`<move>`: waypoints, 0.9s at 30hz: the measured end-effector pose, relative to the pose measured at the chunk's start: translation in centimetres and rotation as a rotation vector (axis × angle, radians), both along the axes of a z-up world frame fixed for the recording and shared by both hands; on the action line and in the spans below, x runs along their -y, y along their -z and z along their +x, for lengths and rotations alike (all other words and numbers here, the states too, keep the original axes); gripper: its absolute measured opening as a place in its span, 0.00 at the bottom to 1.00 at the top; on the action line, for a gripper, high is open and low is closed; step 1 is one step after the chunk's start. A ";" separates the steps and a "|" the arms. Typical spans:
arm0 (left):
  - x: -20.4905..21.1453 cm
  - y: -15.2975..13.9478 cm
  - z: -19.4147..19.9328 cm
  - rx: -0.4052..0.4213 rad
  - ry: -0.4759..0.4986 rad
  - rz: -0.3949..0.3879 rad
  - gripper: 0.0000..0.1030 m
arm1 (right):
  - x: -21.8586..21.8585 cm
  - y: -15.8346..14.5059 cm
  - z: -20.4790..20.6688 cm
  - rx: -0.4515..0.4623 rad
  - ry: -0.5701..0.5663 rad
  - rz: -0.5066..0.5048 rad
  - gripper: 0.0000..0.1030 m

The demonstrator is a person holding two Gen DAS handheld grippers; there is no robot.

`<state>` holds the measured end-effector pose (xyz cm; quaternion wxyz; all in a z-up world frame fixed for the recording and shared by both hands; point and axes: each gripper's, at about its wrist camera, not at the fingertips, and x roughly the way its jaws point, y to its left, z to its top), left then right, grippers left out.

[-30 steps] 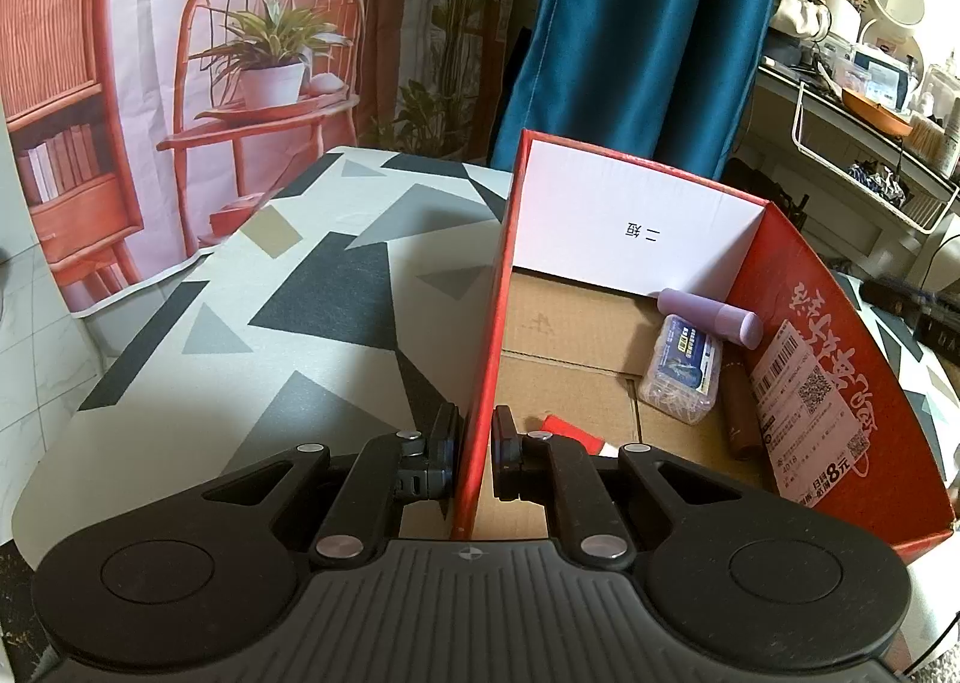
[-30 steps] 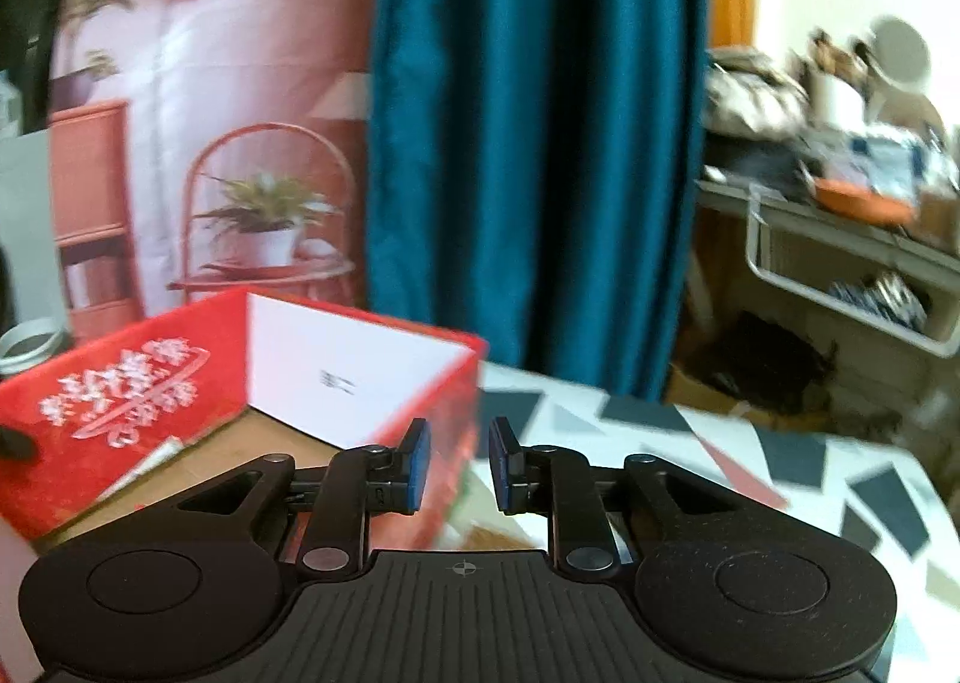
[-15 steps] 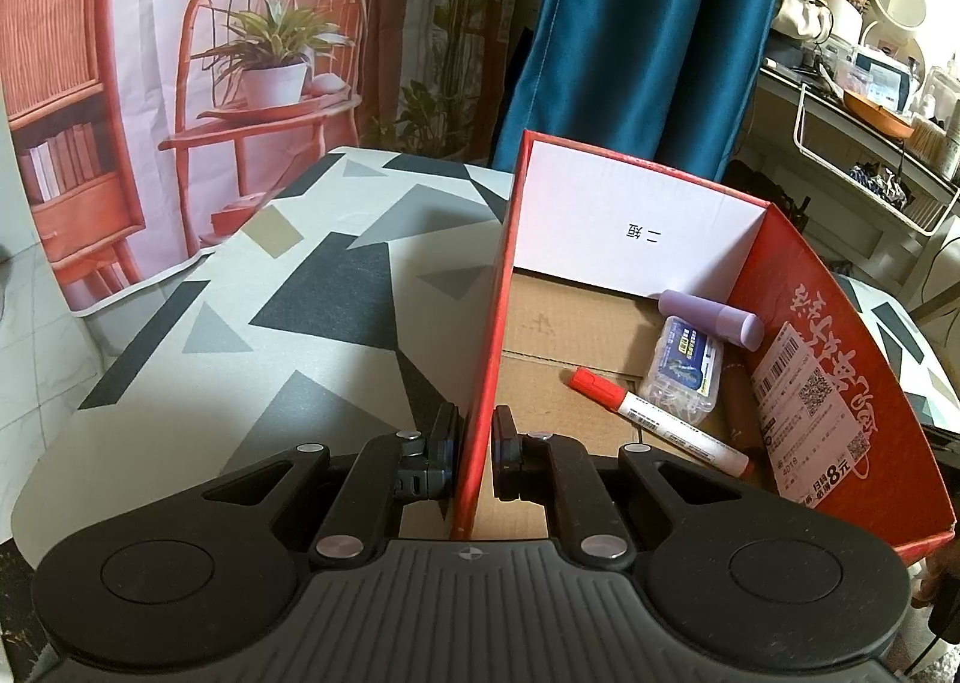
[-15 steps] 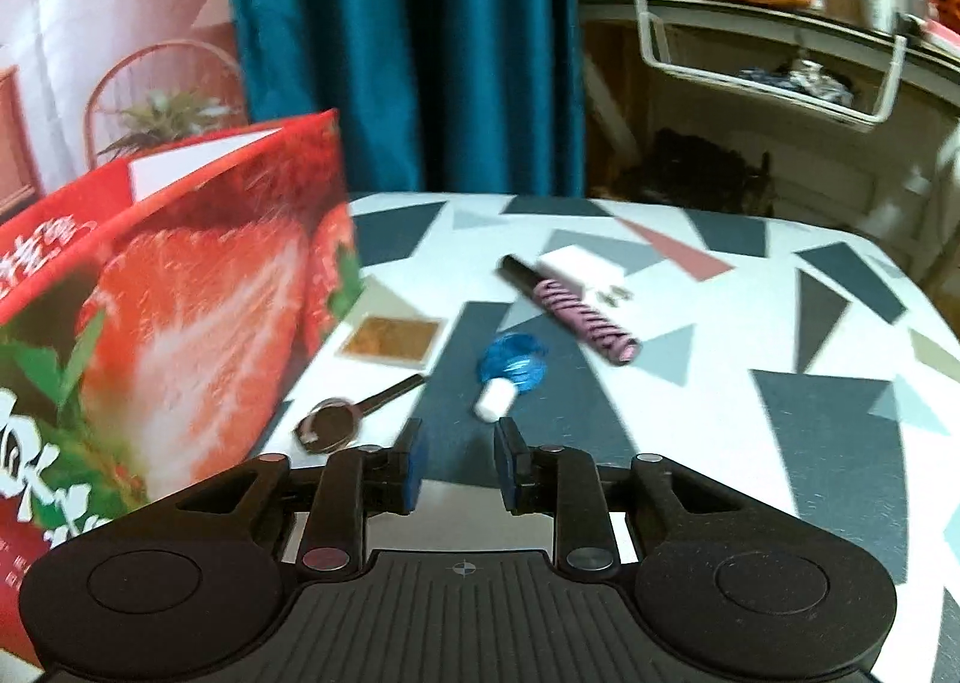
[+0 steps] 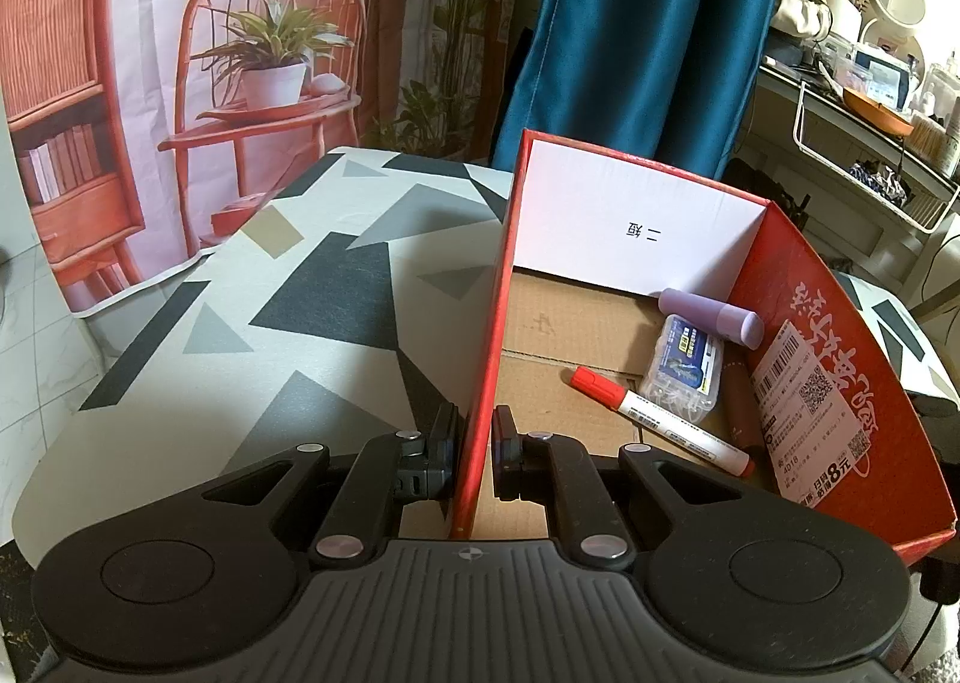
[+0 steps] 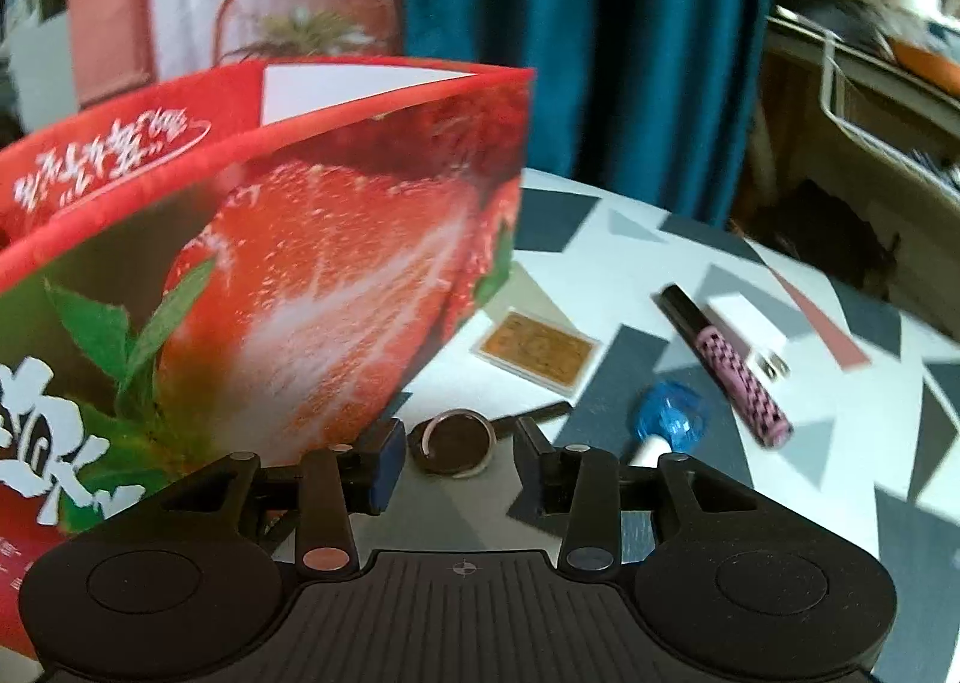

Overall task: Organize rigid objects
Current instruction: 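Move the right tool back to the dark metal key ring, then grasp the dark metal key ring with the right gripper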

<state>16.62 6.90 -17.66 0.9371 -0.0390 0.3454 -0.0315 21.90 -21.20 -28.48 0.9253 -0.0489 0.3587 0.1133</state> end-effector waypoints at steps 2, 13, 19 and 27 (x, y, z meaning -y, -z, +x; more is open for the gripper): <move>0.0 0.0 0.0 0.001 -0.001 -0.001 0.12 | -0.3 0.2 0.5 -0.014 -0.020 -0.019 0.36; 0.0 0.0 -0.1 0.002 -0.001 0.000 0.12 | 0.6 1.2 0.4 -0.007 0.037 0.059 0.30; 0.0 0.0 -0.1 0.002 -0.001 0.001 0.12 | 1.1 1.2 -1.4 0.024 0.094 0.052 0.29; 0.0 0.0 -0.1 0.002 -0.002 -0.003 0.12 | 0.1 1.1 -2.1 0.056 0.099 -0.003 0.29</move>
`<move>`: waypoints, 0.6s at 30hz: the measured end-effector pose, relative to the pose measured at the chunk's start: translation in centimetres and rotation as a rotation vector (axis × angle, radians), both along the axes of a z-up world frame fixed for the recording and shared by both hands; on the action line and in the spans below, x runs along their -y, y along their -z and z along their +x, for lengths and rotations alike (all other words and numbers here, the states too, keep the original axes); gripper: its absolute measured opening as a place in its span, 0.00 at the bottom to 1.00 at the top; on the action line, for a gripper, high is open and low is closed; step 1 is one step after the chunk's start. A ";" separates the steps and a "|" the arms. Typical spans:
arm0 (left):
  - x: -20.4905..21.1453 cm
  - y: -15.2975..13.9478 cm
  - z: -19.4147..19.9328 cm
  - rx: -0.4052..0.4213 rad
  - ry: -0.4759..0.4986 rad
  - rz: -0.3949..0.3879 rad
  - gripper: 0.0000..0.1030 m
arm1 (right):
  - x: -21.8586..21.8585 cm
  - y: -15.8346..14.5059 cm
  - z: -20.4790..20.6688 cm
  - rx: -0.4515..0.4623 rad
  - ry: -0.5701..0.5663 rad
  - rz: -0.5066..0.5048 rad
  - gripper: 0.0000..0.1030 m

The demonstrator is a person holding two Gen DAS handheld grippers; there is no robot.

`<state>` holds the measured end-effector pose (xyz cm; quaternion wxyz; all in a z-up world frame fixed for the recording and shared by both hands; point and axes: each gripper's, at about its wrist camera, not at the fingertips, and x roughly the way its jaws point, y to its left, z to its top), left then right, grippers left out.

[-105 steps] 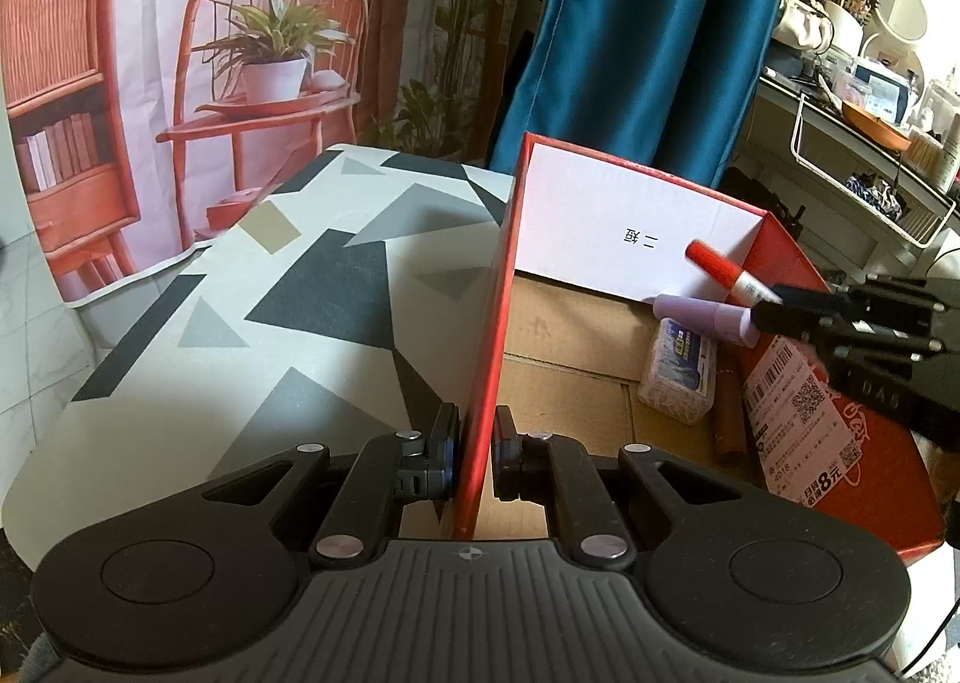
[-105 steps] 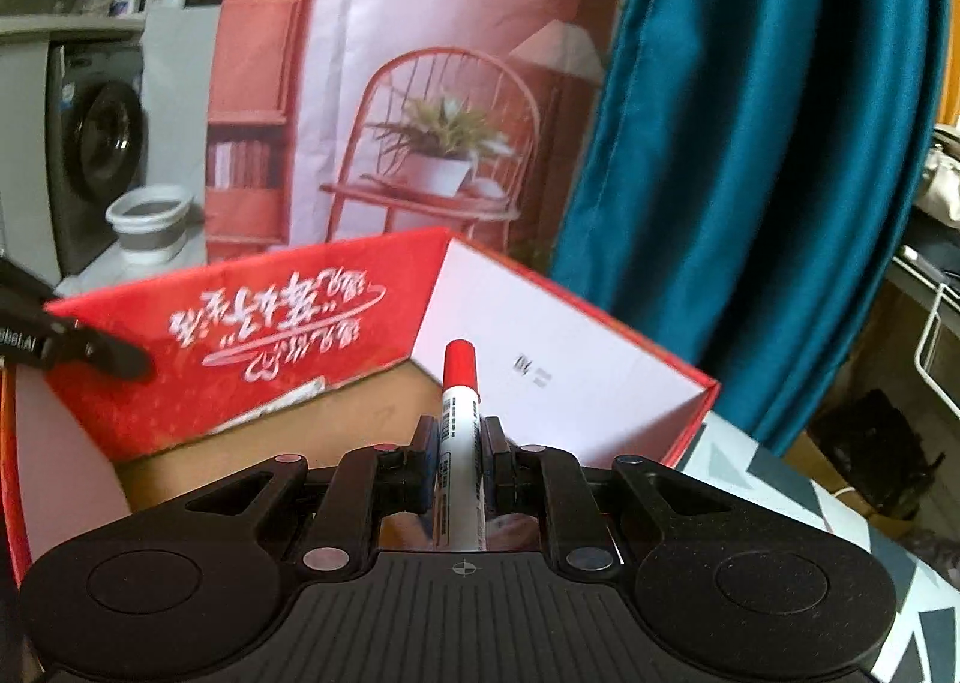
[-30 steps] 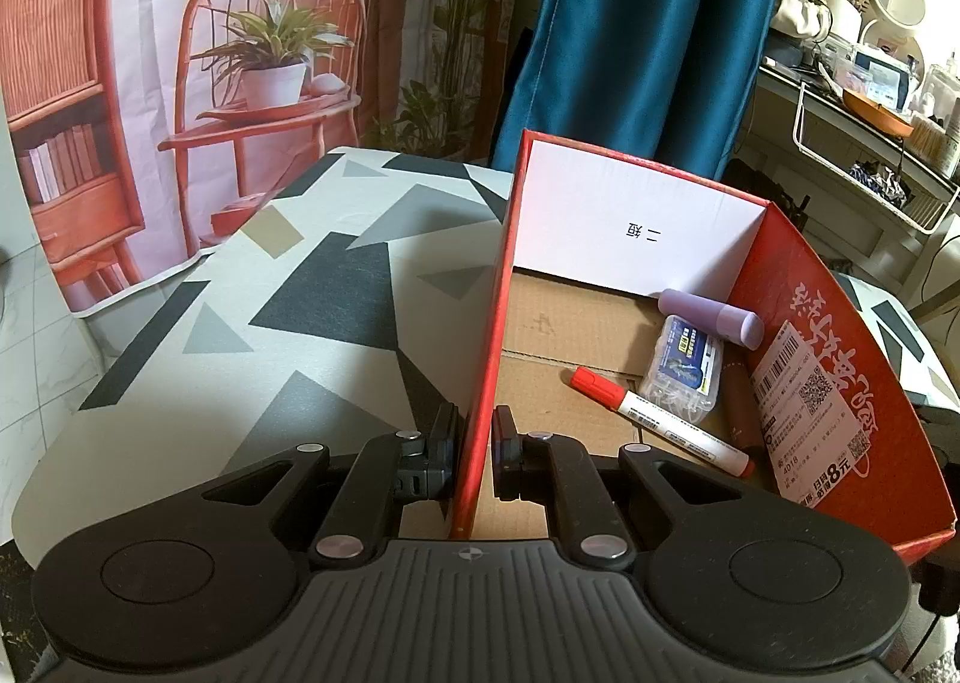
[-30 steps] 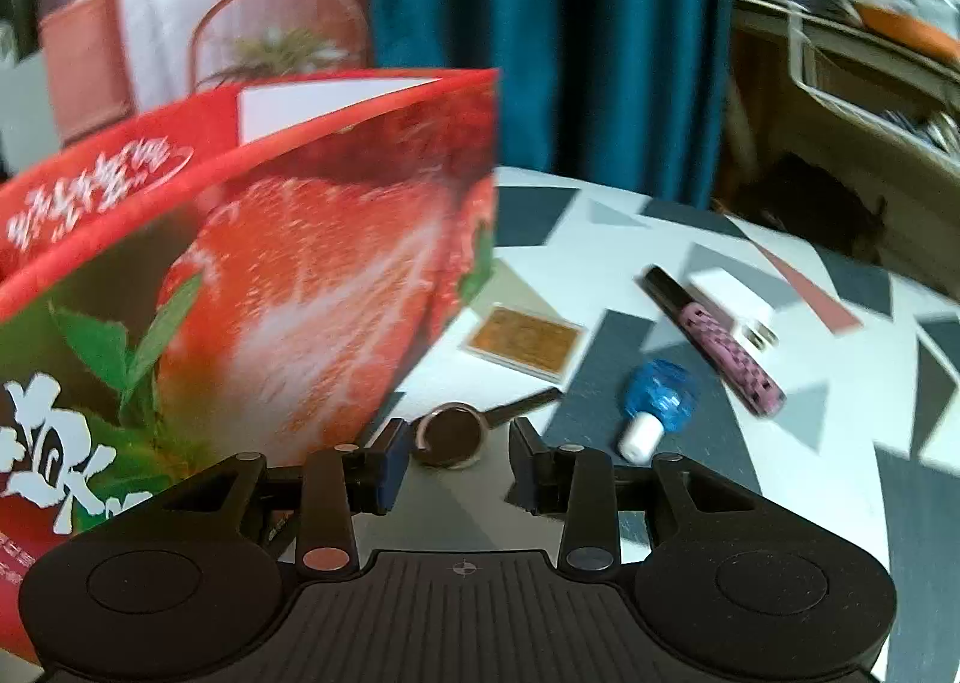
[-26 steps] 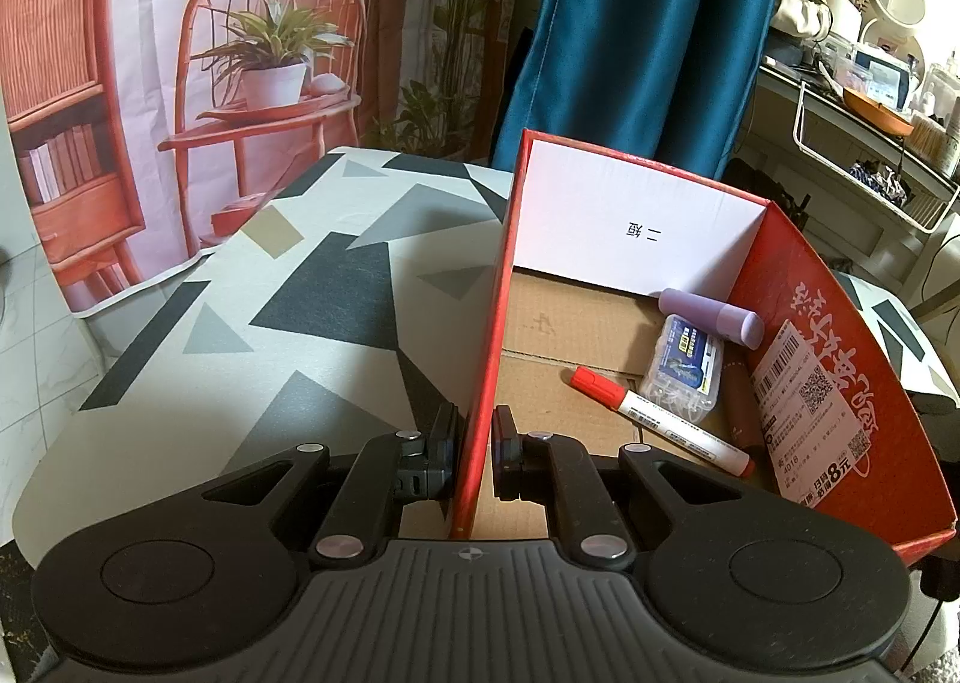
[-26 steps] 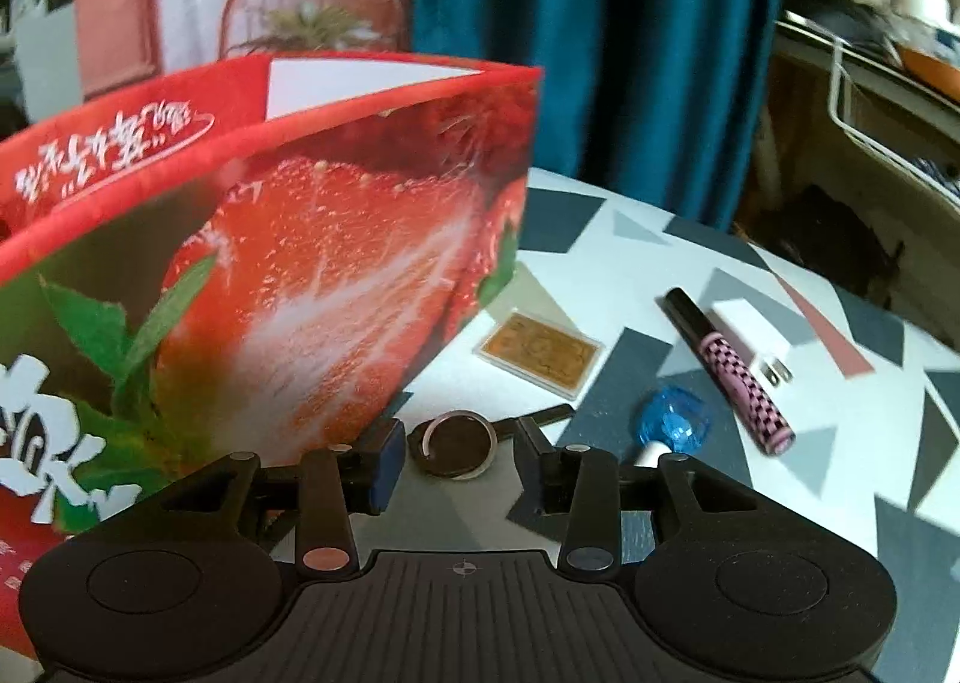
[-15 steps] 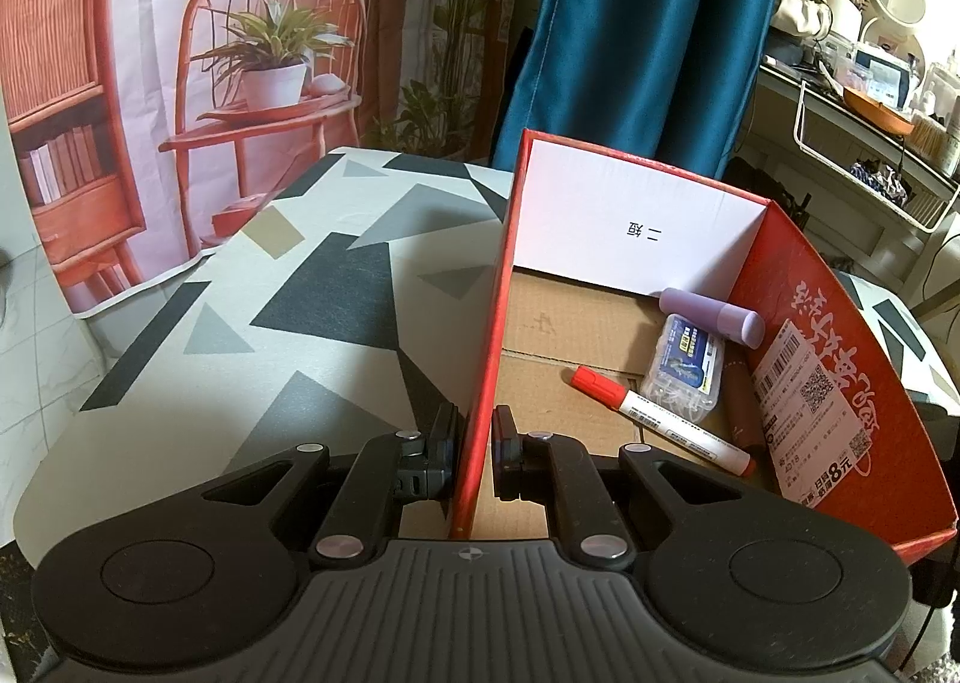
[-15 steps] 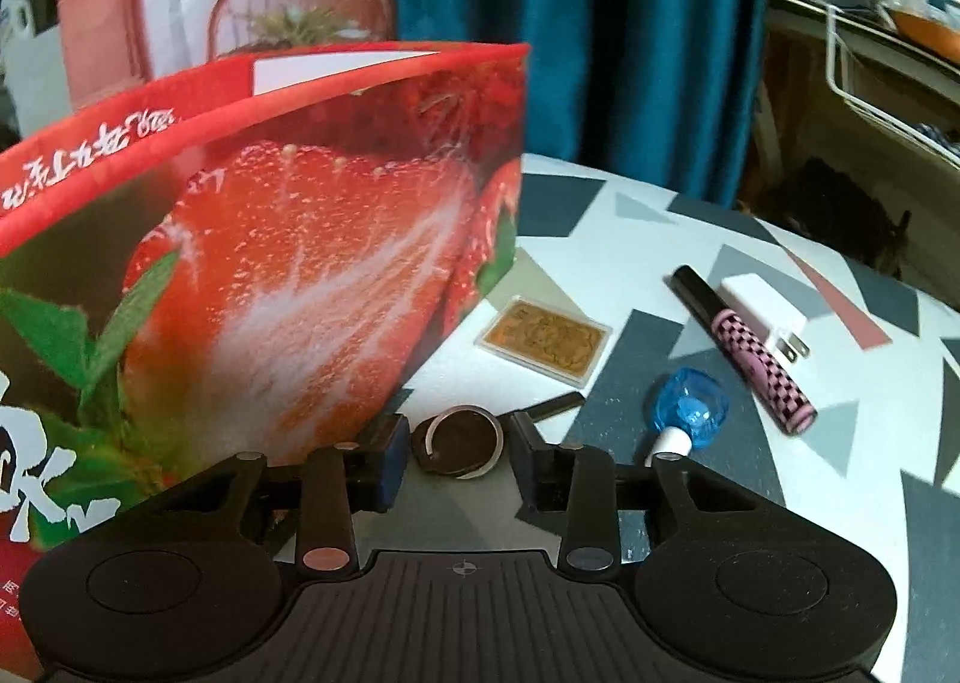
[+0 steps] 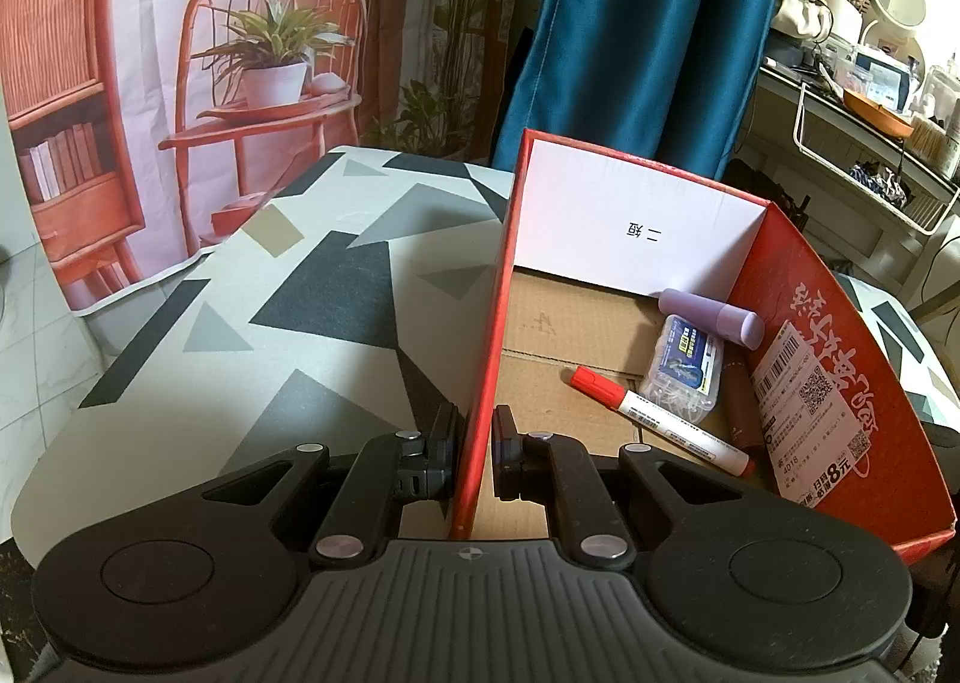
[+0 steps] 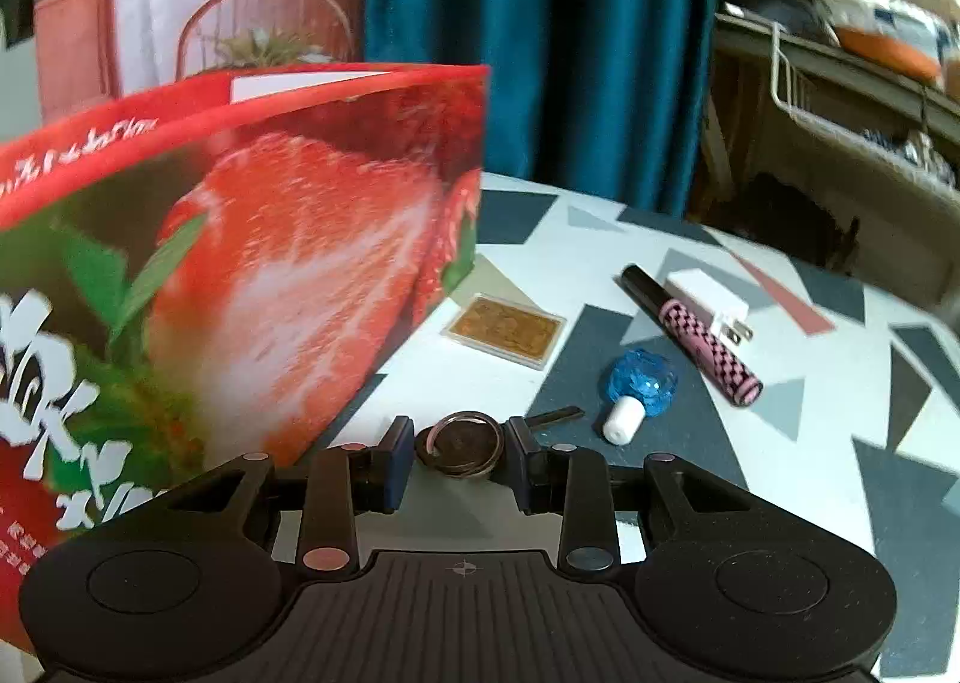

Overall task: Organize rigid objects
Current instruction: 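Grasp the dark metal key ring with the right gripper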

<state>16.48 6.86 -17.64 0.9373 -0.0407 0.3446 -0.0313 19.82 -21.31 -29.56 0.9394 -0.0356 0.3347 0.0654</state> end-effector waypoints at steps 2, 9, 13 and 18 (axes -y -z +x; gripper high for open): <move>0.0 0.0 0.0 0.000 0.000 0.001 0.12 | -0.7 0.0 -0.3 0.013 -0.016 -0.038 0.29; 0.0 0.0 0.0 0.001 -0.001 0.003 0.12 | -1.3 -0.1 -0.6 0.031 -0.025 -0.068 0.29; 0.0 0.0 0.0 0.001 0.000 0.004 0.12 | -1.1 -0.3 -0.9 0.056 -0.019 -0.065 0.29; 0.0 0.0 -0.1 0.001 -0.001 0.007 0.12 | -0.7 -0.5 -1.2 0.075 -0.008 -0.055 0.29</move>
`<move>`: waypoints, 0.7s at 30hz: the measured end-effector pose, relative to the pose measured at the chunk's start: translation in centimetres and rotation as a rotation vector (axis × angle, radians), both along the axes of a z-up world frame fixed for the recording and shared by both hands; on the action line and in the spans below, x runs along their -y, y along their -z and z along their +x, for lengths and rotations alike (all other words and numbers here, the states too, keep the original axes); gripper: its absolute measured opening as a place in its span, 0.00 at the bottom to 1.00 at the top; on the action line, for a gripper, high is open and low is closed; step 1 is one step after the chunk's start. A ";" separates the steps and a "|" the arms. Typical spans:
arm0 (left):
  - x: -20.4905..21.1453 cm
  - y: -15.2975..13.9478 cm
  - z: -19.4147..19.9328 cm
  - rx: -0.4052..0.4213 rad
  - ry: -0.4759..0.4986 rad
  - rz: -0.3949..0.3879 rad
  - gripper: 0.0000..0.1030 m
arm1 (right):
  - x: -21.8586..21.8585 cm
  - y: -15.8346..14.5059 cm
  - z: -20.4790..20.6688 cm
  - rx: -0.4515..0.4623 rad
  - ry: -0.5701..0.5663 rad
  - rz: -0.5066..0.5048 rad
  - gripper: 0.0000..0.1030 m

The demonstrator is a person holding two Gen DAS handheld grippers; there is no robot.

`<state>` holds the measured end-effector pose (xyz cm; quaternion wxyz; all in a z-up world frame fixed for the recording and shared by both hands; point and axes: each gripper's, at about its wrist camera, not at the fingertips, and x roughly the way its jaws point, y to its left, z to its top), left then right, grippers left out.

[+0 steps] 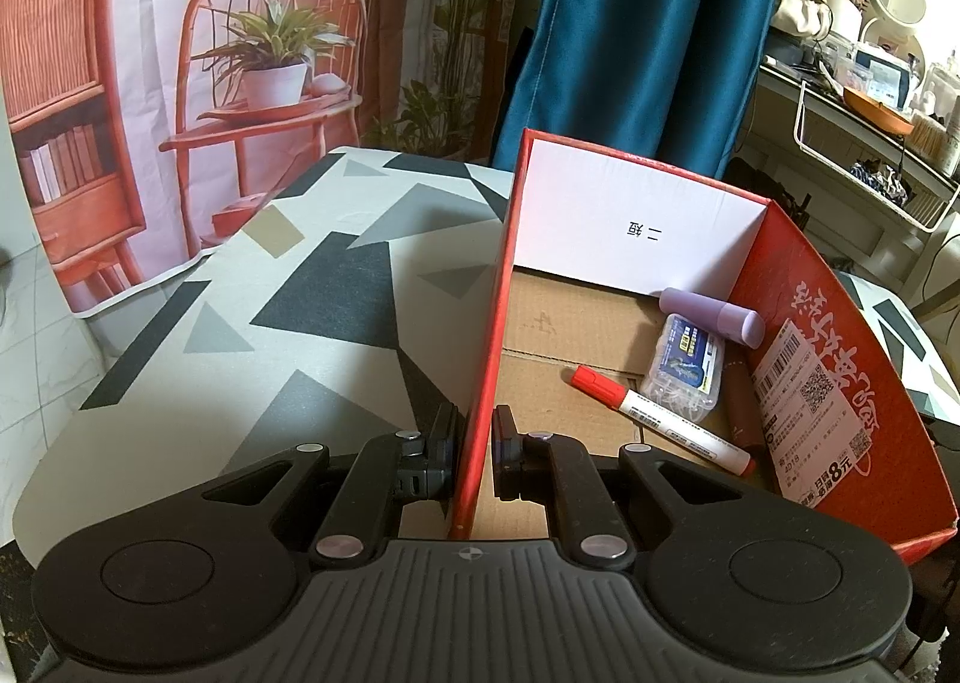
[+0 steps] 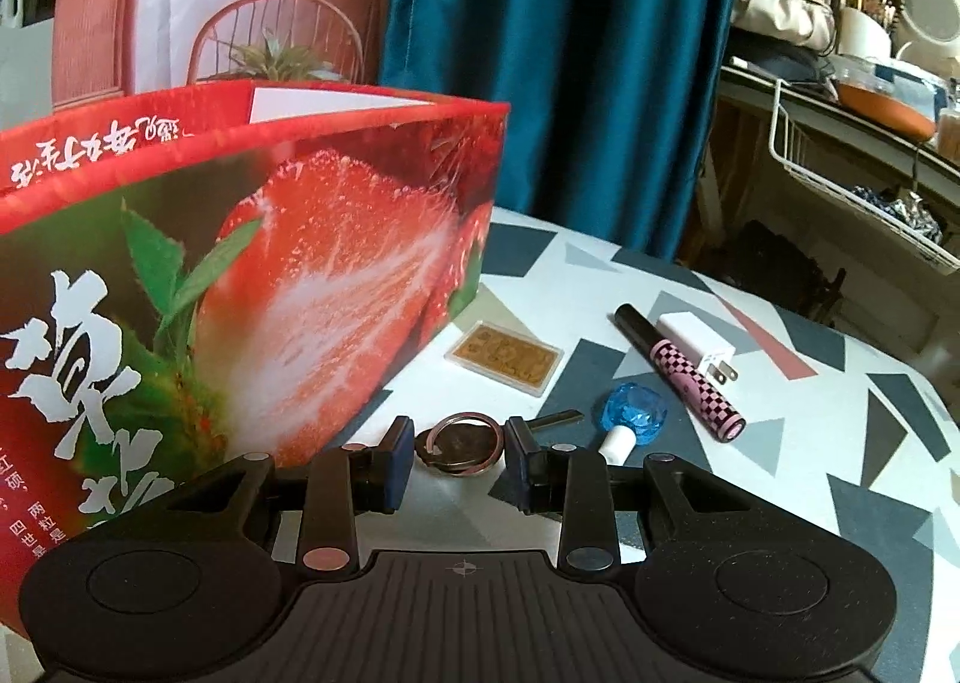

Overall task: Organize rigid objects
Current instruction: 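Grasp the dark metal key ring with the right gripper, then carry the key ring into the red box and open the right gripper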

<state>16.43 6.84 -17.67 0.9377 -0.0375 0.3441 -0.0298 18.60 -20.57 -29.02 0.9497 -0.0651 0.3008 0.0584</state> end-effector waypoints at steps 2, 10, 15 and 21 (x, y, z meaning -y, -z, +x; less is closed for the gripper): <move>0.0 0.0 0.0 -0.001 0.000 -0.001 0.12 | 0.0 -0.1 0.0 0.004 0.003 -0.003 0.29; 0.0 0.0 0.0 0.000 -0.001 0.003 0.12 | 0.4 -1.3 -0.4 0.022 0.002 -0.011 0.29; 0.0 -0.1 0.0 -0.001 -0.001 -0.001 0.12 | 0.6 -4.0 0.0 0.092 -0.016 -0.005 0.29; 0.0 -0.1 0.0 -0.001 -0.001 -0.008 0.12 | 0.3 -8.5 0.9 0.188 -0.077 0.014 0.29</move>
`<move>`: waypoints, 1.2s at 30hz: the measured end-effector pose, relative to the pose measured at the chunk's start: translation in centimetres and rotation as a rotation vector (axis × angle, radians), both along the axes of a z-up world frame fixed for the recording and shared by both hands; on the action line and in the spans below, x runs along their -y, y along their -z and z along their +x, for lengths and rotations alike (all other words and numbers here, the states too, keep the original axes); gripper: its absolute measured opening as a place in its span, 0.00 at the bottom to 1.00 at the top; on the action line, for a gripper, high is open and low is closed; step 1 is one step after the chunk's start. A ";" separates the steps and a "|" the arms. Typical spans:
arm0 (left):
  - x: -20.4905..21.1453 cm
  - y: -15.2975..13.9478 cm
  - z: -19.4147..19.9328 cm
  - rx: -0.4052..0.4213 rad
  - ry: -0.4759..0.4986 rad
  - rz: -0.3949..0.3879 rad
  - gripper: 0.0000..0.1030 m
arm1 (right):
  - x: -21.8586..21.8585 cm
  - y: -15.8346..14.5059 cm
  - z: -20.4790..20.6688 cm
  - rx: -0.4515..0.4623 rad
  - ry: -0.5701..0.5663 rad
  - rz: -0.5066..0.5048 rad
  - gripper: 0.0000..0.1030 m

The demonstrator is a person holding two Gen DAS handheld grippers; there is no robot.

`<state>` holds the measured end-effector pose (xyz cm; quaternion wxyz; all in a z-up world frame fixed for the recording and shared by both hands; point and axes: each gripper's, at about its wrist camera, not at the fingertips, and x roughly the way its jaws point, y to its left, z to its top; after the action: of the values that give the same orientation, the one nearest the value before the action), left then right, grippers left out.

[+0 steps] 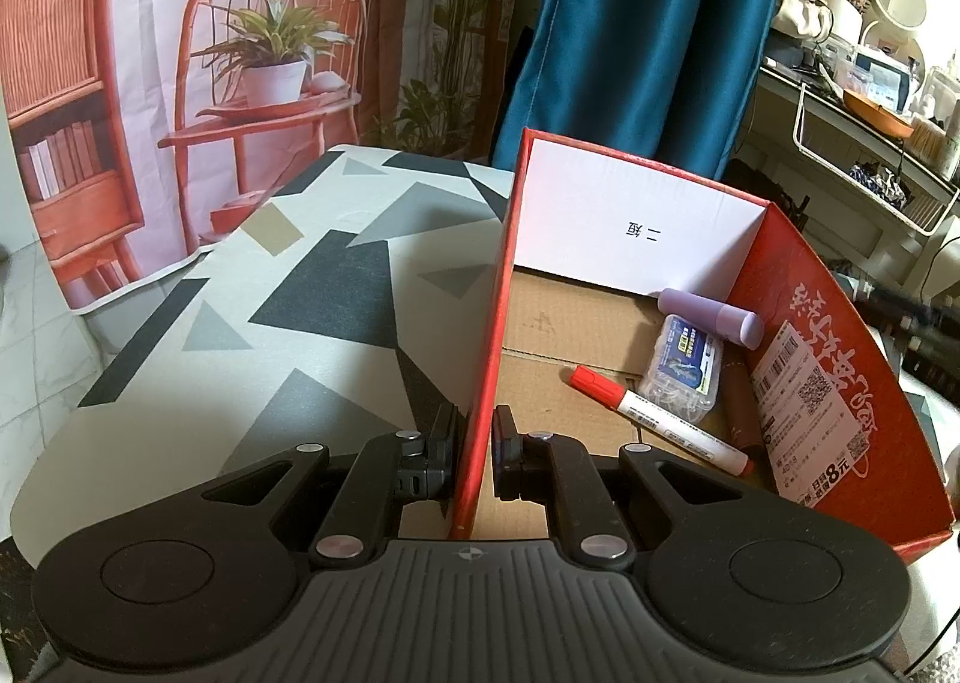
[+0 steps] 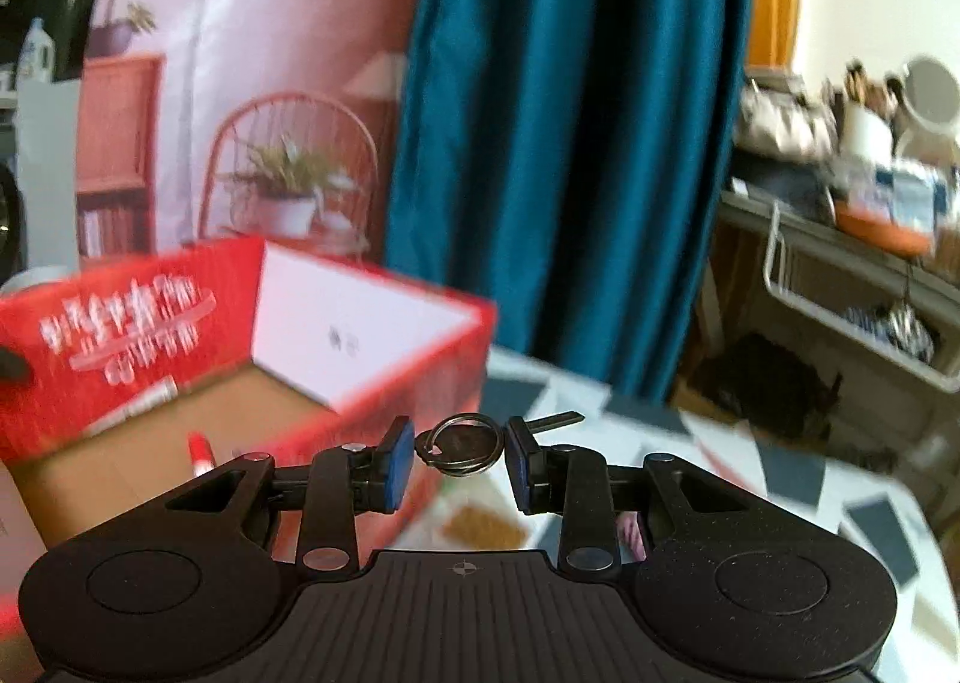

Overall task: Organize rigid objects
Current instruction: 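Carry the key ring into the red box and open the right gripper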

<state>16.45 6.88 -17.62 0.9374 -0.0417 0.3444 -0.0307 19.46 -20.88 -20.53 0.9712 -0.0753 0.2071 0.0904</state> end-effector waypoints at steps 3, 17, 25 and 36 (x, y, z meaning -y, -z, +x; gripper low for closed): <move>0.0 0.0 0.0 0.000 0.000 -0.001 0.12 | -0.6 -2.0 0.5 0.015 -0.078 0.011 0.29; 0.0 0.1 0.1 -0.001 0.002 -0.012 0.12 | -8.1 -1.9 2.3 -0.106 -0.425 -0.187 0.29; 0.0 0.0 0.1 -0.001 0.001 -0.012 0.12 | -7.9 -0.6 1.7 -0.172 -0.448 -0.222 0.29; 0.0 0.0 0.1 -0.002 0.000 -0.009 0.12 | -7.7 -0.5 1.8 -0.158 -0.404 -0.239 0.30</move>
<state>16.54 6.84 -17.66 0.9369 -0.0459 0.3451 -0.0323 21.25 -13.16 -20.02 0.8983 -0.2223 0.2723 0.2634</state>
